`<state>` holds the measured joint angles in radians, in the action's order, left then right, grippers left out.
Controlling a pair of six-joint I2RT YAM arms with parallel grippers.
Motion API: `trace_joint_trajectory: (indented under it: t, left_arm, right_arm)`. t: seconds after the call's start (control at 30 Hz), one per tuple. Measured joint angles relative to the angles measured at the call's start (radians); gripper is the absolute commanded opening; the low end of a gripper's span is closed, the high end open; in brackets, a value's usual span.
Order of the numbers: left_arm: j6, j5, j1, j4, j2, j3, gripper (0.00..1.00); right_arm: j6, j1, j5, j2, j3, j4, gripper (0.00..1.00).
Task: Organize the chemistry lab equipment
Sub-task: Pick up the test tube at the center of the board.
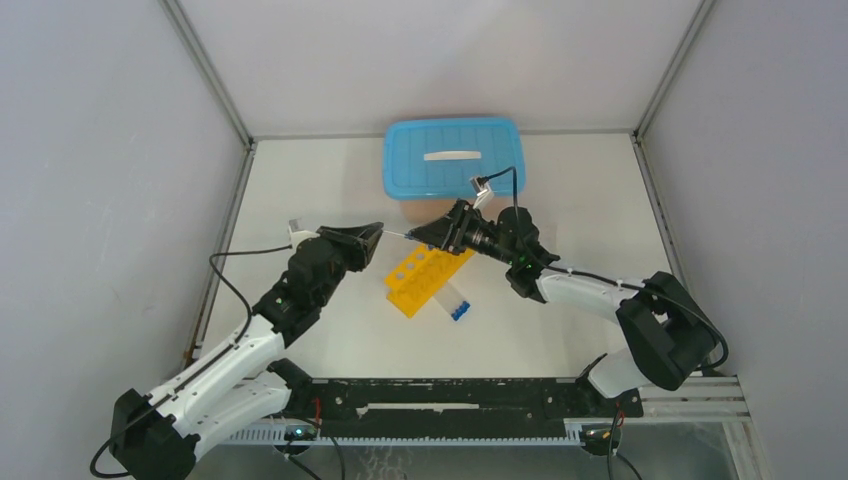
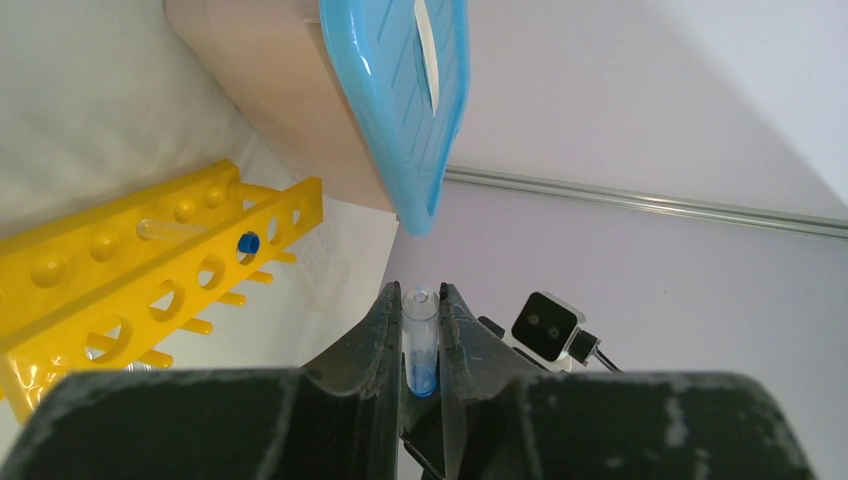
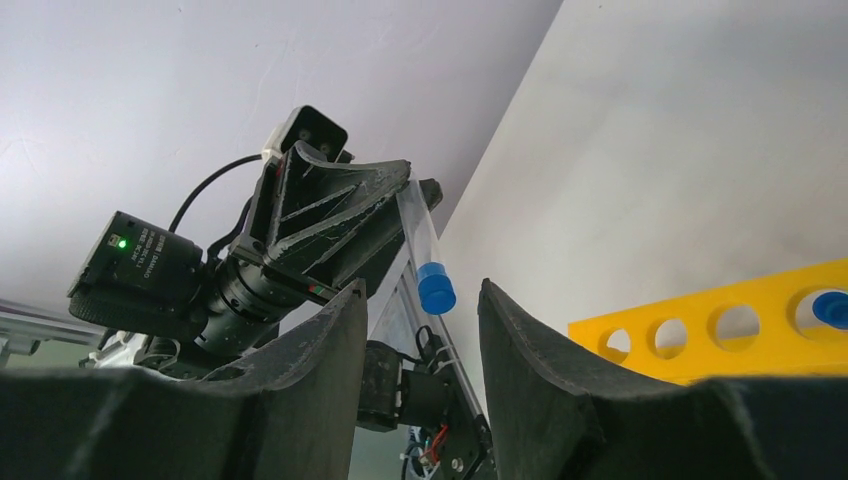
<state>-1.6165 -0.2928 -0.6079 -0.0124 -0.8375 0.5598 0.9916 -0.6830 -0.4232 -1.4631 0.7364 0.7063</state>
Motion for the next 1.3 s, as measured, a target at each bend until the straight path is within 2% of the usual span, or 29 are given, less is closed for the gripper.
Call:
trace_joint_trajectory:
  t: [1.3]
  left_arm:
    - [-0.008, 0.012, -0.001, 0.024, -0.006, 0.03, 0.11]
  right_arm:
    - [0.017, -0.02, 0.0, -0.051, -0.001, 0.06, 0.45]
